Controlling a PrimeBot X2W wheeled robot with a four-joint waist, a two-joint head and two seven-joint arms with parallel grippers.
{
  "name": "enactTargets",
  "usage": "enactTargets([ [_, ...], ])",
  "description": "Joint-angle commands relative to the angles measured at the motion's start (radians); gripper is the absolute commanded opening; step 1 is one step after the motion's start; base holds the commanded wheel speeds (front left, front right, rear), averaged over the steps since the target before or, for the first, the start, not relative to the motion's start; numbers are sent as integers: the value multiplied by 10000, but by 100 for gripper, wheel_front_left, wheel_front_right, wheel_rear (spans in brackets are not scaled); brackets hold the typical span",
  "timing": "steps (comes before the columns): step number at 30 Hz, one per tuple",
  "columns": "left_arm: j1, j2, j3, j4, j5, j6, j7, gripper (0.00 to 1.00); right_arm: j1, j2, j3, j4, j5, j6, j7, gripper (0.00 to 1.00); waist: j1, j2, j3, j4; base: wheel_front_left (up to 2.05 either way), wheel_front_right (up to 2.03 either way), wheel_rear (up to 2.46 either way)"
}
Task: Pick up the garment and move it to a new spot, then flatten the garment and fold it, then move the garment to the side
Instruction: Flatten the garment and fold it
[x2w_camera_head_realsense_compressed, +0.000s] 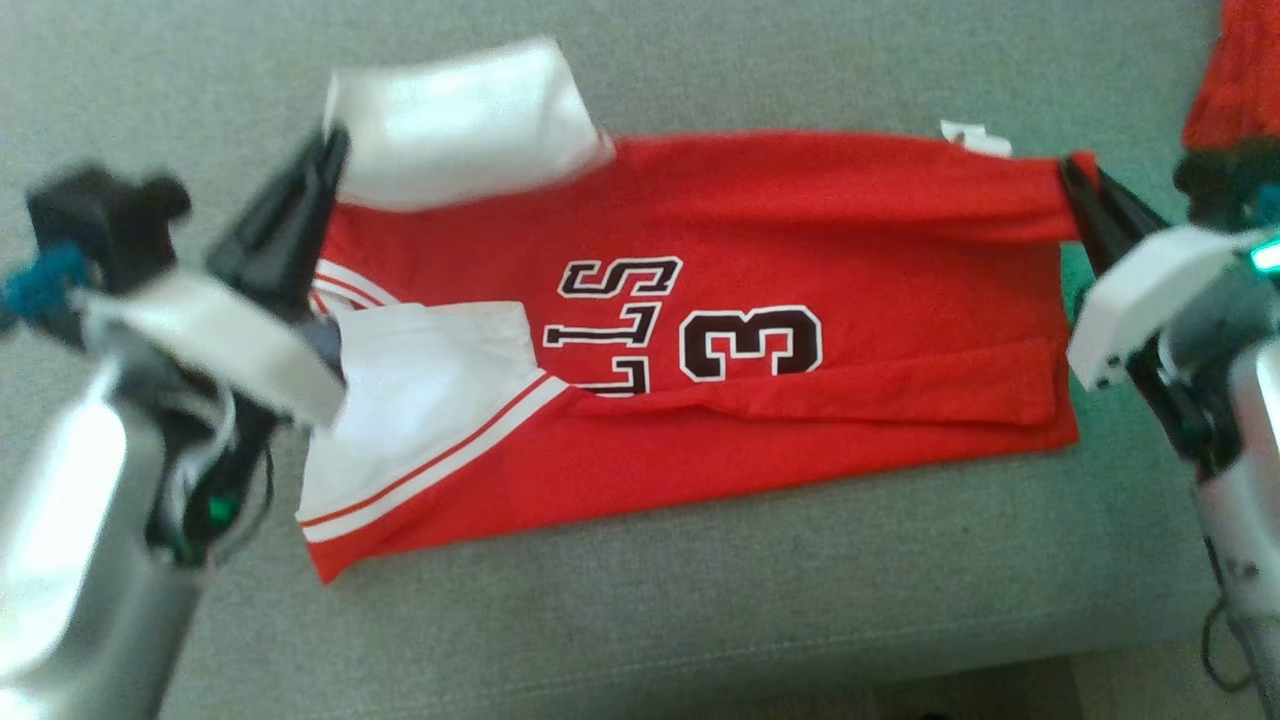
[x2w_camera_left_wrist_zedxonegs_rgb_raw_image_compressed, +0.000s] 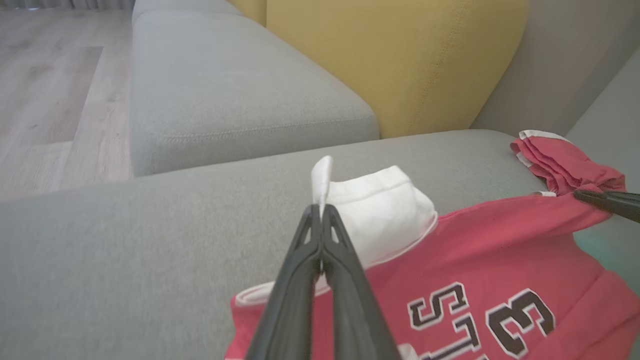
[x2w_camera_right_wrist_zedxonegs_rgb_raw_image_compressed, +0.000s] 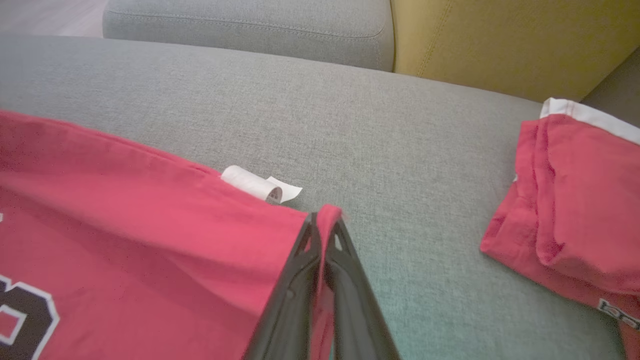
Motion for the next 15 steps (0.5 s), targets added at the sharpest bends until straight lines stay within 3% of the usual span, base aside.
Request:
enactTargets([
  [1, 19, 450, 581, -556, -43, 133, -107, 0, 232, -157, -94, -513, 42, 65, -47, 0, 0, -1, -240, 97, 0, 0, 0],
  [8, 2030, 178, 608, -1615, -315, 685, -613, 0, 1728, 49, -900, -1590, -183, 65, 177, 0, 0, -1, -694, 244, 0, 0, 0],
  [15, 3150, -293, 82, -1400, -388, 784, -1009, 0, 2705, 439, -1401, -2207, -384, 65, 479, 0, 0, -1, -922, 360, 0, 0, 0],
])
